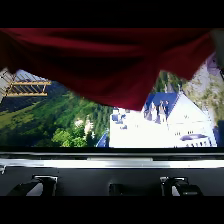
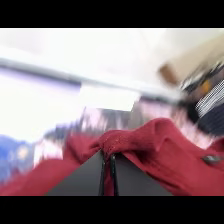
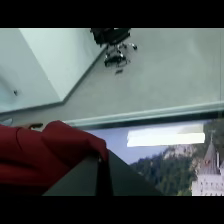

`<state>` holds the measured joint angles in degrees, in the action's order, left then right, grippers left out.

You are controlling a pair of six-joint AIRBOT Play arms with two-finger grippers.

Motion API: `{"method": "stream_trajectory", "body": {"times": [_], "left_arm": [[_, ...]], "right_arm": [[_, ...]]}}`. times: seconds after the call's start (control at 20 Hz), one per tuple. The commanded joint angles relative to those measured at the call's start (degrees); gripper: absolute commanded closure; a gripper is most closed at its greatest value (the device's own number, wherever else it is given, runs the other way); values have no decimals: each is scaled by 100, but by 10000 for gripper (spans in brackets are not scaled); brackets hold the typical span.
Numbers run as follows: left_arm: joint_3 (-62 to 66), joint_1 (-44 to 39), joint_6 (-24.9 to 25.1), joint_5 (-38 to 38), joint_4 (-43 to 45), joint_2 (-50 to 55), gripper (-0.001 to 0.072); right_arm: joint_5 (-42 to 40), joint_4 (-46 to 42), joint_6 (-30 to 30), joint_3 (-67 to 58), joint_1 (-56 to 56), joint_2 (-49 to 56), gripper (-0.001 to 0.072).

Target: Fold the clothes and pants, and hang the long-sleeved shirts on hangers.

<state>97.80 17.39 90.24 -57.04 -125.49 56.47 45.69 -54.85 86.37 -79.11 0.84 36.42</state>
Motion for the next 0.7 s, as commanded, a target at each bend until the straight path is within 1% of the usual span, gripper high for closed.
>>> {"method": "stream_trajectory", "body": {"times": [0.0,0.1,0.2,0.35,0.45,0.5,0.6,0.65], "left_arm": [[146,46,-289,-103,13,-769,688],[146,46,-485,-280,15,-1047,688],[144,44,-518,-636,13,-1099,689],[-79,44,-529,-1416,15,-769,689],[-472,37,-527,-1764,13,-409,689],[-750,37,-522,-1821,15,-177,688],[-1381,37,-466,-1690,15,321,688],[-1700,37,-328,-1565,15,623,688]], "right_arm": [[72,-96,507,-400,2,-695,678],[81,-98,828,-645,2,-798,678],[9,-133,1010,-734,2,-708,678],[92,-431,1235,-734,2,-101,678],[190,-319,1255,-734,2,699,678],[295,-179,1255,-734,2,1224,678],[518,92,1224,-734,-9,2363,677],[590,179,1080,-734,-9,2931,677]]}}
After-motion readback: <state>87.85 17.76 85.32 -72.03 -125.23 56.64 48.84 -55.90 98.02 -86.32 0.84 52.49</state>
